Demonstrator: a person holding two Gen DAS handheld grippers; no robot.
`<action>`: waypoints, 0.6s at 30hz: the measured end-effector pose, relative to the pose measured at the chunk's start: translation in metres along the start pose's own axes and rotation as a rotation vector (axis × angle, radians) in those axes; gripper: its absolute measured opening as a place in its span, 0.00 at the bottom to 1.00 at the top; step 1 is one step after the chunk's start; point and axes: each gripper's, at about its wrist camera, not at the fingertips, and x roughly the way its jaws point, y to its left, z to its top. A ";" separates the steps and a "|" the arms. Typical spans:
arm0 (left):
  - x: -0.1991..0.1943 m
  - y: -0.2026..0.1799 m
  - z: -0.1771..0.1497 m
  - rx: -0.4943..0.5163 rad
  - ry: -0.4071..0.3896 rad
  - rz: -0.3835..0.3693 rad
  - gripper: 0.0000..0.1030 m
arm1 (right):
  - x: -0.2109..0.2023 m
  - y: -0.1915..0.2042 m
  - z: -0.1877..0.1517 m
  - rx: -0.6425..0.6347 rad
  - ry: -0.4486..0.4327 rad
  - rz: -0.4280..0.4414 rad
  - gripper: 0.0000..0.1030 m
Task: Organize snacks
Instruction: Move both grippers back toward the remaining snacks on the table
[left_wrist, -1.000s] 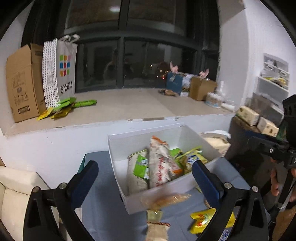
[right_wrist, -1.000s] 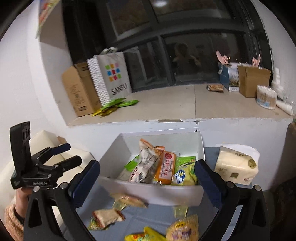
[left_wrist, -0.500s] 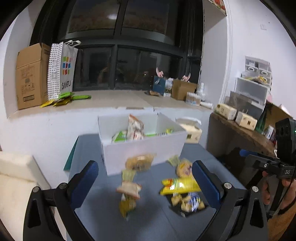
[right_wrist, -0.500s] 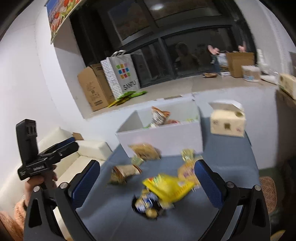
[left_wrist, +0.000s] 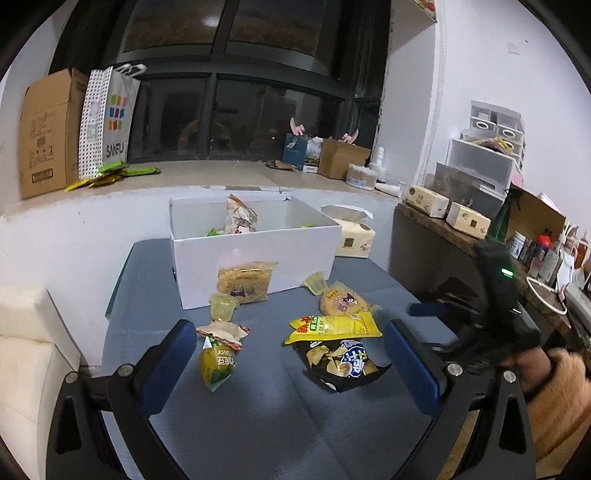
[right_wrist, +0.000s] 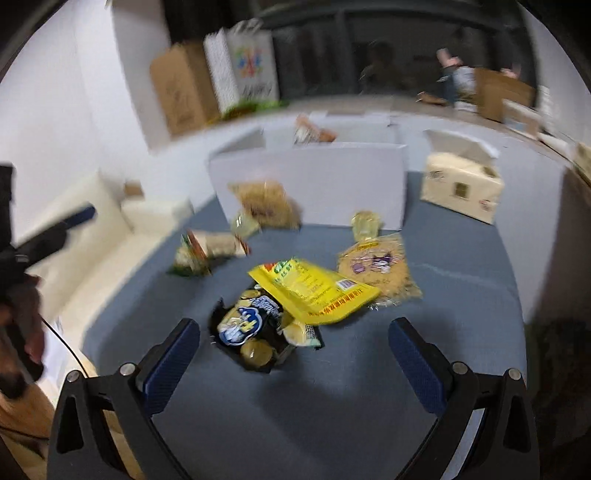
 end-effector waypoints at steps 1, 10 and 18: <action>0.000 -0.002 -0.001 0.012 0.002 -0.003 1.00 | 0.007 0.001 0.005 -0.017 0.012 0.013 1.00; 0.004 0.007 -0.009 0.004 0.034 0.002 1.00 | 0.088 -0.001 0.051 -0.196 0.227 0.085 1.00; 0.010 0.020 -0.016 -0.025 0.061 0.014 1.00 | 0.122 -0.011 0.053 -0.202 0.296 0.129 0.96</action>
